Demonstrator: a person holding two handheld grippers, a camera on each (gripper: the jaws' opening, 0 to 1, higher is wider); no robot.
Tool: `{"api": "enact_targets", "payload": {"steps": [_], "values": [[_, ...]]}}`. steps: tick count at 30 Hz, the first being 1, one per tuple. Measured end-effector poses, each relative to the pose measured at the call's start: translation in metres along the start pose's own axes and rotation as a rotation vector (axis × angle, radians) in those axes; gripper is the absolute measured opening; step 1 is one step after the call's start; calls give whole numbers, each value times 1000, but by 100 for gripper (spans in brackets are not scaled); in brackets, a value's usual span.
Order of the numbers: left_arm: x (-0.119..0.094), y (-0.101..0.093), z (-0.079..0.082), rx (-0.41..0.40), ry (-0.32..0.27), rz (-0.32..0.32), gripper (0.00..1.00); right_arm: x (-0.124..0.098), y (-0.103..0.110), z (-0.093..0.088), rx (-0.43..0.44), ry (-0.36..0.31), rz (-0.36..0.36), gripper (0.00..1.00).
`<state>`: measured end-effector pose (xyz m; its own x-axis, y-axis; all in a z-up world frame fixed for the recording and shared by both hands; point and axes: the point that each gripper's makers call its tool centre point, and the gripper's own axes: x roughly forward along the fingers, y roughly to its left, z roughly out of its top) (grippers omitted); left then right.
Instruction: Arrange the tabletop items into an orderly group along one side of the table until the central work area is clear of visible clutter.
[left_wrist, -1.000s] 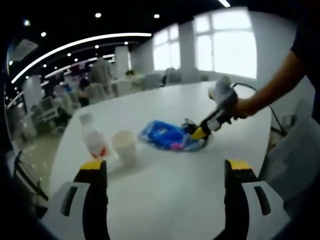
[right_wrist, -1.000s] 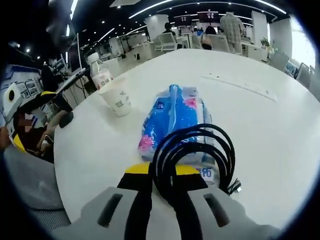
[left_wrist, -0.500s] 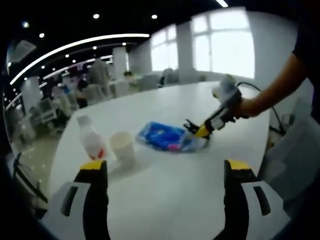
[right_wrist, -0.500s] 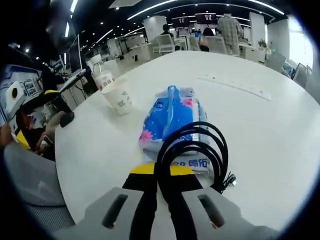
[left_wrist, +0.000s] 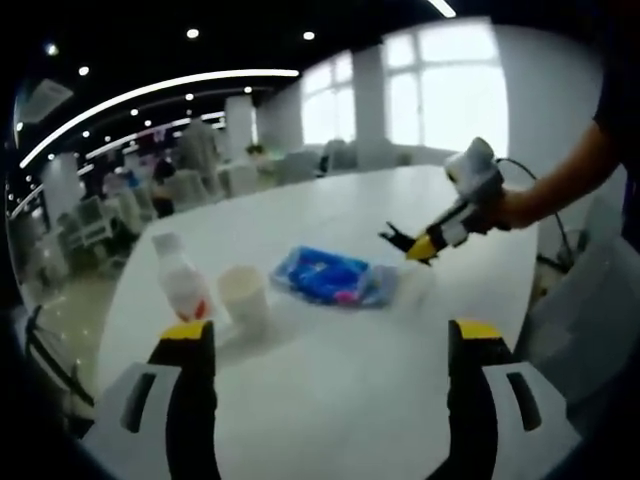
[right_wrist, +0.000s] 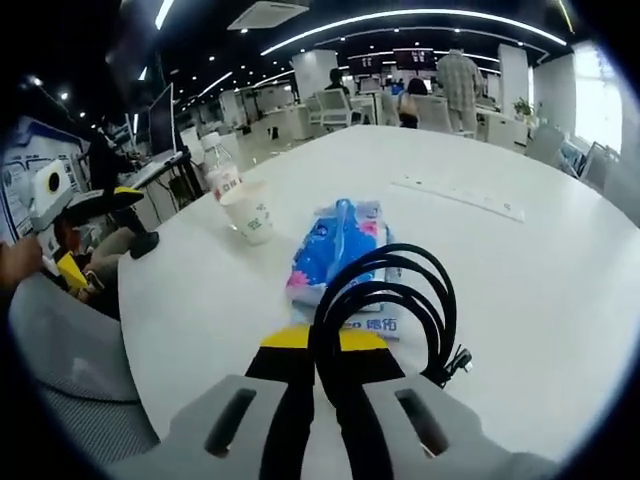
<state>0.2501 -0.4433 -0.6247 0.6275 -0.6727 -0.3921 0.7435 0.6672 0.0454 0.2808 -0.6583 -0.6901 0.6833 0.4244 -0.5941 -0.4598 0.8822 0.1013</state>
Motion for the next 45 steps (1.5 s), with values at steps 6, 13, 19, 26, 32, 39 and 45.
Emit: {"api": "enact_targets", "payload": {"steps": [6,13,19,26,32,39,45], "values": [[1,0,1,1,-6,2,94,-13,-1,-14,7,17,-10,5],[1,1,2,-2,-7,5,94,-23,1,-37,-53,79,-45,5],[1,0,2,5,-6,4,94,-24,8,-59,-84,130,-45,5],[0,2,2,11,-6,10,94,-18,15,-81,-37,179,-29,5],[-1,6,2,7,-11,20,93,-12,19,-88,-34,189,-21,6],[0,5,2,8,-10,18,93,-8,20,-91,-19,197,-9,6],[0,5,2,6,-7,20,93,-7,20,-94,-23,193,7,6]]}}
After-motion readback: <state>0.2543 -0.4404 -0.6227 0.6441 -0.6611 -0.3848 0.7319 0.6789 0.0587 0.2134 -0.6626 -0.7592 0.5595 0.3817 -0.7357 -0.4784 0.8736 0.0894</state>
